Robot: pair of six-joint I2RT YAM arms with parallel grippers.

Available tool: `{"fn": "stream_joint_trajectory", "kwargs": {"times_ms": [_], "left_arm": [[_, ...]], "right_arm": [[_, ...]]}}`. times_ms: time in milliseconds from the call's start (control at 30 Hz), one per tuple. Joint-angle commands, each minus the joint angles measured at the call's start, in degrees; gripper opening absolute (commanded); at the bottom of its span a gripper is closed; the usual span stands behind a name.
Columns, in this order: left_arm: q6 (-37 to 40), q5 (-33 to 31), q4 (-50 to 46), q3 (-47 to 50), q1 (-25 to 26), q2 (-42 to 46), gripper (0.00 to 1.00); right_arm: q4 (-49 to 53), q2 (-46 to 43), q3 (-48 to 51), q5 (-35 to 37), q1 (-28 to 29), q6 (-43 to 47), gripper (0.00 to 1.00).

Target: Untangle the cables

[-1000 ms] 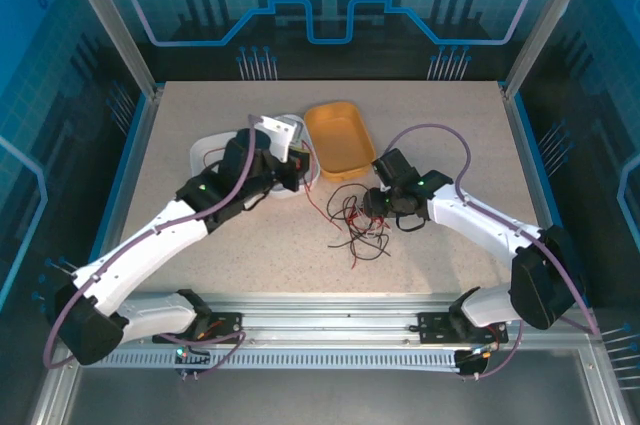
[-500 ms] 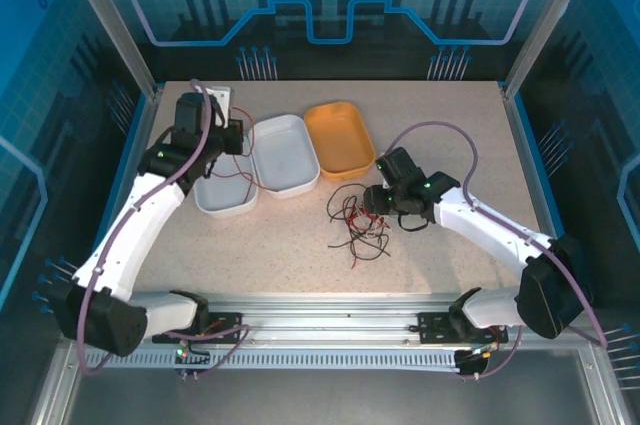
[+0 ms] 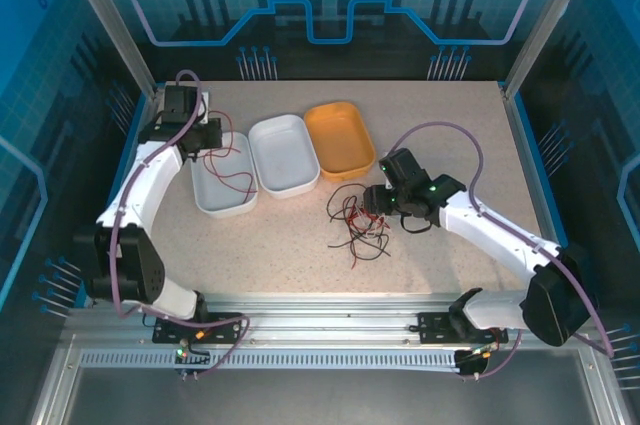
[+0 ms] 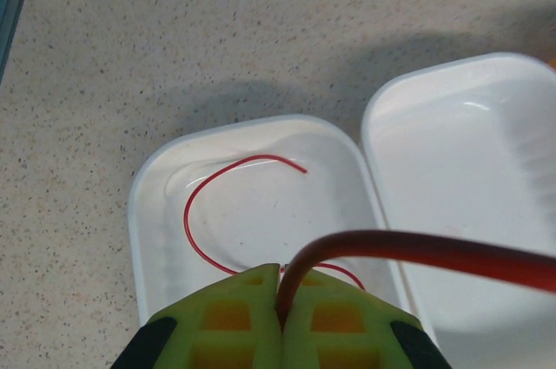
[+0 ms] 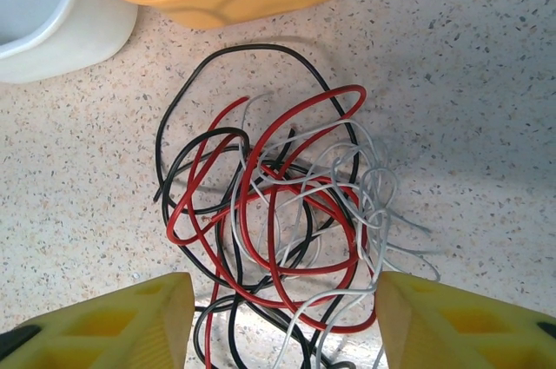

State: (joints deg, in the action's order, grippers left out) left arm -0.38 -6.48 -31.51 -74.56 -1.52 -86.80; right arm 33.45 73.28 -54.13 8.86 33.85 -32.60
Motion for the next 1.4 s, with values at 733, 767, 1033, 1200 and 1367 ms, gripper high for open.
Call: {"fn": "stream_joint_trajectory", "kwargs": {"times_ms": [733, 767, 1033, 1200, 1367], "left_arm": [[-16.86, -6.92, -1.63, -2.15, 1.78, -11.93, 0.0], [-17.46, -7.04, -1.15, -1.95, 1.76, -12.3, 0.0], [-19.23, -7.57, 0.31, -0.07, 1.78, -15.26, 0.0], [-18.15, -10.42, -0.76, -0.03, 1.78, -17.24, 0.04], [-16.68, -12.28, -2.72, -0.85, 1.78, -18.58, 0.08]], "right_arm": [[-0.71, -4.37, 2.27, 1.61, 0.5, -0.8, 0.62], [-0.76, -4.54, 2.36, 1.69, 0.47, -0.89, 0.62], [-0.31, -5.6, 2.62, 2.48, 0.35, -0.78, 0.62], [-0.23, -5.74, 2.21, 2.24, 0.26, -0.46, 0.62], [-0.66, -5.78, 2.08, 2.21, 0.25, -0.45, 0.62]]}}
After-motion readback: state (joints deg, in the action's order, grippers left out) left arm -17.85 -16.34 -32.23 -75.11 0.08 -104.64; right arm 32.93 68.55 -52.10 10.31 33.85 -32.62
